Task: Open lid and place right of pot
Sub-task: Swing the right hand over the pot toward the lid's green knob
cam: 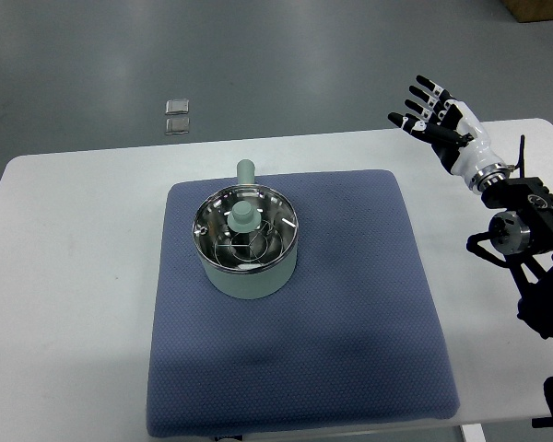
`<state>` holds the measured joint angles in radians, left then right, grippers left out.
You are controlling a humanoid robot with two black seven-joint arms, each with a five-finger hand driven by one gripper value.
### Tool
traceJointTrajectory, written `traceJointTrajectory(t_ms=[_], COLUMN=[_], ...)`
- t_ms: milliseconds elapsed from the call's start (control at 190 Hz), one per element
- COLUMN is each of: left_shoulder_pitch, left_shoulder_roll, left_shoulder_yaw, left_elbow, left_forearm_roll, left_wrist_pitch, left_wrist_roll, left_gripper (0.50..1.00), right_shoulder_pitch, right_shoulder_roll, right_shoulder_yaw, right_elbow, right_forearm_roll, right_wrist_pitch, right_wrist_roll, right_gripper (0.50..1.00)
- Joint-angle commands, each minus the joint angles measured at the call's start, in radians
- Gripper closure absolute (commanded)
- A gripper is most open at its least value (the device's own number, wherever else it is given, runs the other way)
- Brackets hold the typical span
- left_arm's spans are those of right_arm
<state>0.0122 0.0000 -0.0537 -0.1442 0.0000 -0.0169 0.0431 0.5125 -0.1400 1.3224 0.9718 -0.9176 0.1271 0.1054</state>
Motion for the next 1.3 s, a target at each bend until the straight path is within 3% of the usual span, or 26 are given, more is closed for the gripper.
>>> traceJointTrajectory(t_ms=[0,84,100,258,458,679,969,1048,1295], left_shoulder_pitch=[0.000,0.000,0.000,0.000,0.000,0.000,0.000,0.000,0.000], left_shoulder_roll=[0.000,0.000,0.000,0.000,0.000,0.000,0.000,0.000,0.000], left_shoulder_yaw=[0.000,0.000,0.000,0.000,0.000,0.000,0.000,0.000,0.000], left_elbow=[0.000,0.000,0.000,0.000,0.000,0.000,0.000,0.000,0.000], left_forearm_roll=[0.000,0.000,0.000,0.000,0.000,0.000,0.000,0.000,0.000], left_wrist_pitch=[0.000,0.000,0.000,0.000,0.000,0.000,0.000,0.000,0.000], left_wrist_roll=[0.000,0.000,0.000,0.000,0.000,0.000,0.000,0.000,0.000], left_gripper=[0.500,0.500,0.500,0.500,0.500,0.500,0.500,0.500,0.500], right_shoulder_pitch=[0.044,0.064,0.099,0.211,0.317,0.527,0.695,0.794,0.959], right_shoulder_roll=[-0.062,-0.081,-0.125,-0.220,-0.276,-0.345,-0.354,-0.349,-0.285], right_shoulder_yaw=[-0.115,-0.154,-0.235,-0.439,-0.595,-0.885,-1.071,-1.194,-1.410], right_elbow=[-0.001,0.001,0.001,0.008,0.021,0.102,0.165,0.179,0.196], right_forearm_roll=[0.006,0.010,0.026,0.117,0.134,0.135,0.135,0.135,0.128], right_wrist_pitch=[-0.003,-0.003,-0.003,-0.004,-0.001,-0.004,-0.009,-0.010,-0.030], right_wrist_roll=[0.040,0.056,0.077,0.117,0.165,0.235,0.254,0.281,0.298], right_gripper=[0.572,0.572,0.574,0.574,0.576,0.585,0.587,0.591,0.599])
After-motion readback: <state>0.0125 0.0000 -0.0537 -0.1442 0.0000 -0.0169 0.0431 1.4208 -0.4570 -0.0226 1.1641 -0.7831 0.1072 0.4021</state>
